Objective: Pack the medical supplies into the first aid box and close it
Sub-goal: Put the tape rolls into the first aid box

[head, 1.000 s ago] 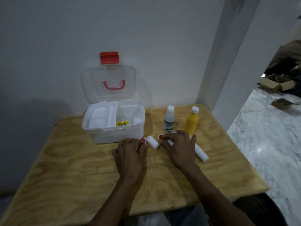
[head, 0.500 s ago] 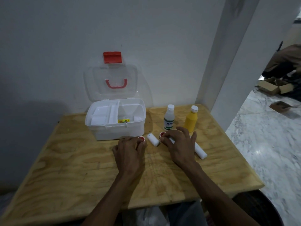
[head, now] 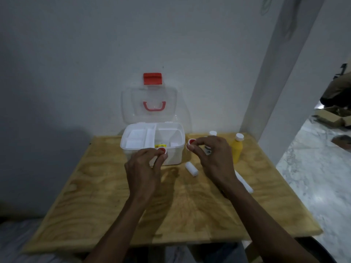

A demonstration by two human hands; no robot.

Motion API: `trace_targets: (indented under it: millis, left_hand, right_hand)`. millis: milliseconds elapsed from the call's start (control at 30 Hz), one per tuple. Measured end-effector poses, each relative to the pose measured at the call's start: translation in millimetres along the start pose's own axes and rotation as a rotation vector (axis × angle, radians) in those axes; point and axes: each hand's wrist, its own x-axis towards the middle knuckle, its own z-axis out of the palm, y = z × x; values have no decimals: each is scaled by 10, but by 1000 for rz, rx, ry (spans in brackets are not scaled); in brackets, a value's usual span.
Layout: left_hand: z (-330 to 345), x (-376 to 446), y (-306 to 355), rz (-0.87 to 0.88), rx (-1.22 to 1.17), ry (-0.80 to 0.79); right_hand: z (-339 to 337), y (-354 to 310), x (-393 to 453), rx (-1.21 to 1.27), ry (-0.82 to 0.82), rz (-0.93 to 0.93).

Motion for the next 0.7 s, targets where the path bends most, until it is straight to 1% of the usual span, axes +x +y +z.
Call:
trace_targets:
  millis: [100, 233, 433, 567, 700]
  left_hand:
    - [-174, 279, -102, -39, 28, 46]
    - [-358, 649, -298, -131, 48, 73]
    - [-393, 1077, -562, -177, 108, 3]
    - [-304, 1198, -703, -180, 135, -44]
    - [-235, 1265, -812, -184, 182, -76]
  right_hand:
    - [204, -209, 226, 50, -24, -43]
    - [601, -346, 527, 81, -104, -76]
    - [1186, -414, 850, 59, -210, -83]
    - [1515, -393, 987, 63, -248, -78]
    - [1769, -289, 1054, 8, -302, -73]
